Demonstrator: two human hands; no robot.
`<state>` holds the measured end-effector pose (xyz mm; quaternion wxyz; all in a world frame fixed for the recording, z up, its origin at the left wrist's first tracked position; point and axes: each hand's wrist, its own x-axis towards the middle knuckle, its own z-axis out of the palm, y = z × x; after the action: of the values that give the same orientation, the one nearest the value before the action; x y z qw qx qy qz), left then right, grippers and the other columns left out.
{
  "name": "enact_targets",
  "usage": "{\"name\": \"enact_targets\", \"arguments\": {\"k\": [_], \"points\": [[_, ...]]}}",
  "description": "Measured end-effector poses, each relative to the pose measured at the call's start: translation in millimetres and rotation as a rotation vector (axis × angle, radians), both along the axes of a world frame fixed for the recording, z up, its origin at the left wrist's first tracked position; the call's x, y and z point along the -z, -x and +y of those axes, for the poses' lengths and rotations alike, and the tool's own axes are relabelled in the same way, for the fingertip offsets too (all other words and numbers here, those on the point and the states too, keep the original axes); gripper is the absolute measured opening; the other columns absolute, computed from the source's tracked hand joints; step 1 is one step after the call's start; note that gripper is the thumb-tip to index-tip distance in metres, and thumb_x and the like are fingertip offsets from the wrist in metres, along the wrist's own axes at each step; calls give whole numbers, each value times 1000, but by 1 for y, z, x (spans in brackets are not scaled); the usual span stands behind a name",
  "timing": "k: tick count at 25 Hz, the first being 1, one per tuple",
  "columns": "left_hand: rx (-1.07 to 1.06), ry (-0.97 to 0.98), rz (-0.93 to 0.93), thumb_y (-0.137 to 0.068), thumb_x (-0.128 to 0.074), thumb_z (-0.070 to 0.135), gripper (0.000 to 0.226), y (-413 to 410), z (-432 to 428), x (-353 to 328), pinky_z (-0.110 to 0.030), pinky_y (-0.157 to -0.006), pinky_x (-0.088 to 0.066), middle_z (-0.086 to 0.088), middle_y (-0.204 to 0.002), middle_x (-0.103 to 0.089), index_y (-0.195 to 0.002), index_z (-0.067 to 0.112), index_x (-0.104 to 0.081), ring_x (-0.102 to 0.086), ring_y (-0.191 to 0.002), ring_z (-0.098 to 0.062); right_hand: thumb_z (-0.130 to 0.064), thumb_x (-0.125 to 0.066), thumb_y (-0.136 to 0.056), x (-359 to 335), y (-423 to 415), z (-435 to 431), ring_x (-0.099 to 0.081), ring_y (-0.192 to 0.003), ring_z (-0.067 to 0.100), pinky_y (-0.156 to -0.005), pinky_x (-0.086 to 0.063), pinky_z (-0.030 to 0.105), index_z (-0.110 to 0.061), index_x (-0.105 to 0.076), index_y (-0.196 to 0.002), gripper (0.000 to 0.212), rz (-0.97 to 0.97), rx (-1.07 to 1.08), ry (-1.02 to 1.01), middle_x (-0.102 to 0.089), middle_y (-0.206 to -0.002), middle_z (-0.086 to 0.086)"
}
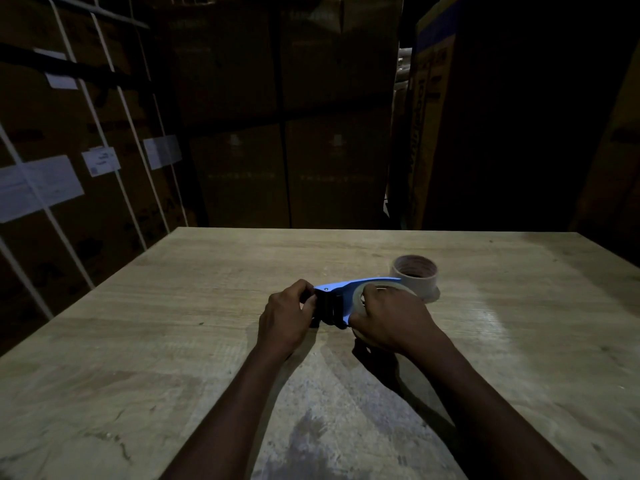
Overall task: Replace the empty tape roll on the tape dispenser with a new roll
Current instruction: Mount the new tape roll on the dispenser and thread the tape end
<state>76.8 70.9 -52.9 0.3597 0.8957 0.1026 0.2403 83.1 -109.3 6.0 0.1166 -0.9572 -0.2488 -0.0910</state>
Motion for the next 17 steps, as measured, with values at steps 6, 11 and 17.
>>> {"name": "enact_targets", "arguments": {"k": [6,11,17], "points": [[-33,-1,72,-76,-63,28,12,1,-4,-3,-31,-65,-49,8,-91,-72,-88,30,-66,-66,-82,-18,-37,-53,-84,-1,0,1,-47,-69,19,-62,-32,29,-15,-46,-80,24,23,-9,-18,-49,-74,0],[-55,-76,122,-74,-64,21,12,2,-9,-5,-28,-60,-39,1,-88,-72,-84,27,-65,-65,-81,-22,-41,-54,-81,2,-2,1,-48,-70,19,-63,-35,29,-13,-51,-86,29,32,8,-19,-57,-80,4],[38,204,7,-74,-70,20,21,0,1,-4,-30,-61,-51,4,-92,-73,-93,26,-63,-68,-78,-15,-37,-51,-85,-6,0,-4,-50,-71,21,-62,-36,31,-14,-49,-76,25,2,9,-102,-59,-82,8]]}}
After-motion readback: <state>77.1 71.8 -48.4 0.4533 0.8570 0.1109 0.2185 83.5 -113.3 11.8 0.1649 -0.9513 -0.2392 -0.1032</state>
